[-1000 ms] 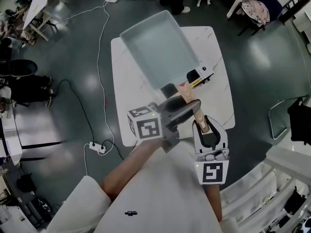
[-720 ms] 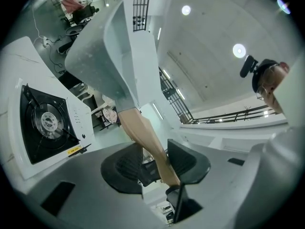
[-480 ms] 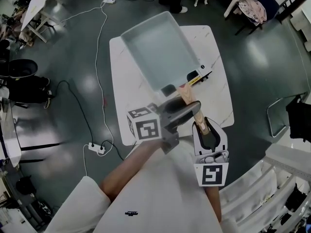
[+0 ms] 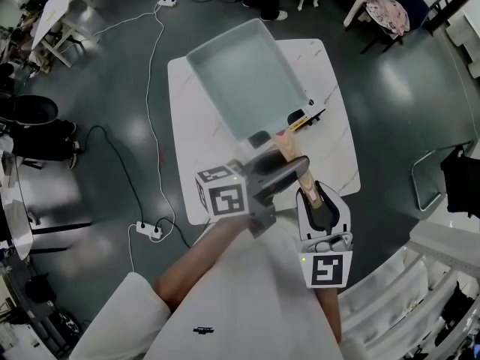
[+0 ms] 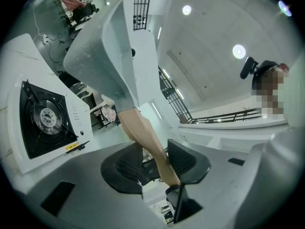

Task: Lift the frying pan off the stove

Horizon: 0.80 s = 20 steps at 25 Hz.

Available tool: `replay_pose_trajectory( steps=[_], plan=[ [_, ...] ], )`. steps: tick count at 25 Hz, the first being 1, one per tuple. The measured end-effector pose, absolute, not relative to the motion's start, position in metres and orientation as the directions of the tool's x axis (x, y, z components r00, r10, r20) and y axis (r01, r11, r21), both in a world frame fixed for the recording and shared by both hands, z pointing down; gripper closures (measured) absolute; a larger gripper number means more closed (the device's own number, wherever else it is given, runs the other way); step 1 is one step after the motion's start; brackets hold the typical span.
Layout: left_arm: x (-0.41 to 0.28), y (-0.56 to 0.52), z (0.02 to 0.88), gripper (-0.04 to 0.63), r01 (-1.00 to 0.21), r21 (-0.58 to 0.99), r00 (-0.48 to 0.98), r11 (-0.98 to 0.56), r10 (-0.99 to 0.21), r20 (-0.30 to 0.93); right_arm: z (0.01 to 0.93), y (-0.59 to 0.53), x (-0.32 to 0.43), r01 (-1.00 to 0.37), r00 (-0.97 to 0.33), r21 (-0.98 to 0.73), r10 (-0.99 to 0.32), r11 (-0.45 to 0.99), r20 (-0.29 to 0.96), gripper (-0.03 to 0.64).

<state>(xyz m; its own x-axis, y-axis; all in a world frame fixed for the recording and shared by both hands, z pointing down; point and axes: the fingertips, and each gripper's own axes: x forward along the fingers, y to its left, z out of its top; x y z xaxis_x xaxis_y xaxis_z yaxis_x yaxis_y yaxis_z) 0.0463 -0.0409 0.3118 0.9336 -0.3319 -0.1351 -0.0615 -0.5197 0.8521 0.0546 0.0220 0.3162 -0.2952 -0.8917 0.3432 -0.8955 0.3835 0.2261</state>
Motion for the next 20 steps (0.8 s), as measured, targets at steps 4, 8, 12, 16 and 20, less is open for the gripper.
replay_pose_trajectory(
  steps=[4,8,12,16,20],
  plan=[
    [0.0483,-0.0421,0.3126,0.440,-0.065,0.851,0.934,-0.522,-0.331,-0.132,0.3162,0.0202,0.0562,-0.899,-0.295,0.219,-0.895,0.379,0.335,0.502],
    [0.0485,-0.0407,0.3142,0.440,-0.065,0.850,0.936,-0.523,-0.328,-0.130,0.3181,0.0218,0.0562,-0.898,-0.294,0.223,-0.894,0.380,0.338,0.502],
    [0.0473,-0.0406,0.3137,0.440,-0.064,0.851,0.936,-0.521,-0.327,-0.130,0.3171,0.0215,0.0550,-0.896,-0.297,0.225,-0.894,0.382,0.337,0.502],
    [0.0465,-0.0415,0.3132,0.440,-0.063,0.850,0.936,-0.523,-0.326,-0.131,0.3174,0.0214,0.0546,-0.897,-0.293,0.223,-0.892,0.381,0.346,0.502],
    [0.0454,-0.0401,0.3155,0.439,-0.062,0.851,0.937,-0.522,-0.325,-0.131,0.3165,0.0216,0.0524,-0.899,-0.296,0.221,-0.897,0.378,0.329,0.502]
  ],
)
